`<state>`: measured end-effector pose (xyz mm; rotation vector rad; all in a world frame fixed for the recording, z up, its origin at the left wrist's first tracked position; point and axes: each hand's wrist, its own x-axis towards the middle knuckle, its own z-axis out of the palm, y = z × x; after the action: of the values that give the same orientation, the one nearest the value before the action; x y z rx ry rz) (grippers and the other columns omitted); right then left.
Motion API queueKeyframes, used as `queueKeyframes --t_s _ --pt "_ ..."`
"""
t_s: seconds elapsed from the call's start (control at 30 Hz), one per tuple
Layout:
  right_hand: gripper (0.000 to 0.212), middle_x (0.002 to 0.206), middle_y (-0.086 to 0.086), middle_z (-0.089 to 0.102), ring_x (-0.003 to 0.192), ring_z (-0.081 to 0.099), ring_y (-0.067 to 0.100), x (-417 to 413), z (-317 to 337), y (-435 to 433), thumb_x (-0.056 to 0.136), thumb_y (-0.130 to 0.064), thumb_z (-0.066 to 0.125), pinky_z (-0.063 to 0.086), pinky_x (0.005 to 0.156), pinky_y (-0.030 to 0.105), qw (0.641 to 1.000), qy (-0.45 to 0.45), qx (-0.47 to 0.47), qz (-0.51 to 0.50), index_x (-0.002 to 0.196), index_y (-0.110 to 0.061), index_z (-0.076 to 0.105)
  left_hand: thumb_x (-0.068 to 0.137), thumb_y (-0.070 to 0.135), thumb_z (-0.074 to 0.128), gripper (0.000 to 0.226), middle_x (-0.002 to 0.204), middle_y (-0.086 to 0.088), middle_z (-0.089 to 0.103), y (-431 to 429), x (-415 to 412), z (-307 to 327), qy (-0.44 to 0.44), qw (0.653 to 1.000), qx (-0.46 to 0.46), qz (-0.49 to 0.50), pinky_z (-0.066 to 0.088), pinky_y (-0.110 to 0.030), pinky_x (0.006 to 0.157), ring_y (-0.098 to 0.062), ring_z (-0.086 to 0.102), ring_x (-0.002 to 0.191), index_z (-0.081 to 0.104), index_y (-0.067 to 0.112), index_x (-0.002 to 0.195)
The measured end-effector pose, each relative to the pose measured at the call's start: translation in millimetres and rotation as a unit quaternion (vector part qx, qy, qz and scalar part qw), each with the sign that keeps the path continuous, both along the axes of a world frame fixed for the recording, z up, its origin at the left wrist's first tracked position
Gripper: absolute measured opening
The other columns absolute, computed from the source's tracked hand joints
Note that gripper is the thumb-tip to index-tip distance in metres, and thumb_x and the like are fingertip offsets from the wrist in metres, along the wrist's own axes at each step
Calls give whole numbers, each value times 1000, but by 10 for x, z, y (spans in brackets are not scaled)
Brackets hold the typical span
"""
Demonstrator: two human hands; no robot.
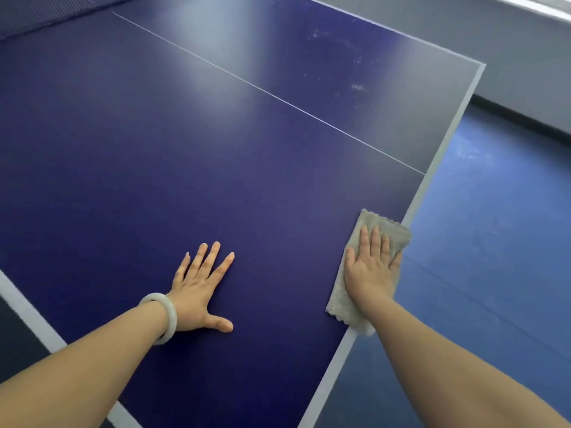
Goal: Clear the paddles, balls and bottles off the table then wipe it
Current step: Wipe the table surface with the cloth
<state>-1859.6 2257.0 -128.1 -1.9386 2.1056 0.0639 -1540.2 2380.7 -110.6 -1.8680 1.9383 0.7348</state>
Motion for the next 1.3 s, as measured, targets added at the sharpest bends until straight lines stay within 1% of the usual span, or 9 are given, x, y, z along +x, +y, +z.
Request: queueKeyframes --t_s 0.07,0.13,0.27,0.4,0.53,0.63,0.83,1.0,1.3 --pt "59 164 -6 -20 150 -20 16 -57 8 122 104 -43 14 1 122 50 999 -50 12 -15 156 -30 -11 61 87 59 136 144 2 -53 -8 -20 21 -6 1000 -5 2 -24 -46 116 -21 -49 133 -38 37 142" --pt "60 163 -3 -22 149 -24 18 -63 38 262 106 -38 18 6 120 37 996 -88 30 -8 157 -24 -11 62 87 59 136 147 1 -51 -20 -46 65 -19 1000 6 3 -23 -46 116 -23 -47 135 -37 35 143" --pt "63 163 -3 -22 149 -25 19 -60 97 532 107 -40 24 -2 120 31 990 -137 37 24 158 -21 -6 61 85 63 140 150 -3 -46 -59 -122 176 -56 998 27 18 -16 -48 119 -27 -40 139 -38 33 143" --pt "57 162 3 6 144 2 27 -200 208 642 105 -39 34 23 120 39 992 -106 30 60 157 -23 15 68 78 66 135 157 -7 -34 -74 -436 266 -70 991 26 108 -4 -50 122 -30 -27 146 -25 26 151" --pt "33 139 4 31 120 32 25 -419 344 554 102 -27 46 43 94 33 986 -133 29 94 135 -23 43 82 70 59 112 163 -13 -14 -119 -1091 314 -53 976 -14 210 9 -45 123 -35 -10 151 -4 15 157" --pt "23 124 3 39 109 45 22 -615 433 427 101 -25 47 39 74 29 981 -133 51 129 123 -20 46 91 60 54 85 164 -8 2 -115 -1596 363 3 975 -46 216 17 -42 121 -29 2 151 17 19 155" --pt "22 101 -3 36 109 49 22 -1443 589 56 100 -28 48 34 74 26 975 -125 77 167 116 -14 49 97 45 54 46 138 6 45 -249 -2696 571 129 956 -78 251 38 -30 107 -13 42 127 49 21 137" --pt "19 99 -3 39 93 40 17 -2381 779 -338 98 -29 48 38 72 29 969 -119 62 207 113 -17 49 97 41 57 41 128 5 51 -604 -3548 771 147 937 -102 301 46 -32 100 -14 51 117 53 20 131" --pt "16 98 -1 43 104 47 21 -3148 1013 -1167 96 -27 52 36 74 30 958 -182 17 223 109 -17 53 98 41 55 42 133 4 51 -1422 -4265 990 117 934 -136 309 43 -35 104 -16 50 120 52 20 134"
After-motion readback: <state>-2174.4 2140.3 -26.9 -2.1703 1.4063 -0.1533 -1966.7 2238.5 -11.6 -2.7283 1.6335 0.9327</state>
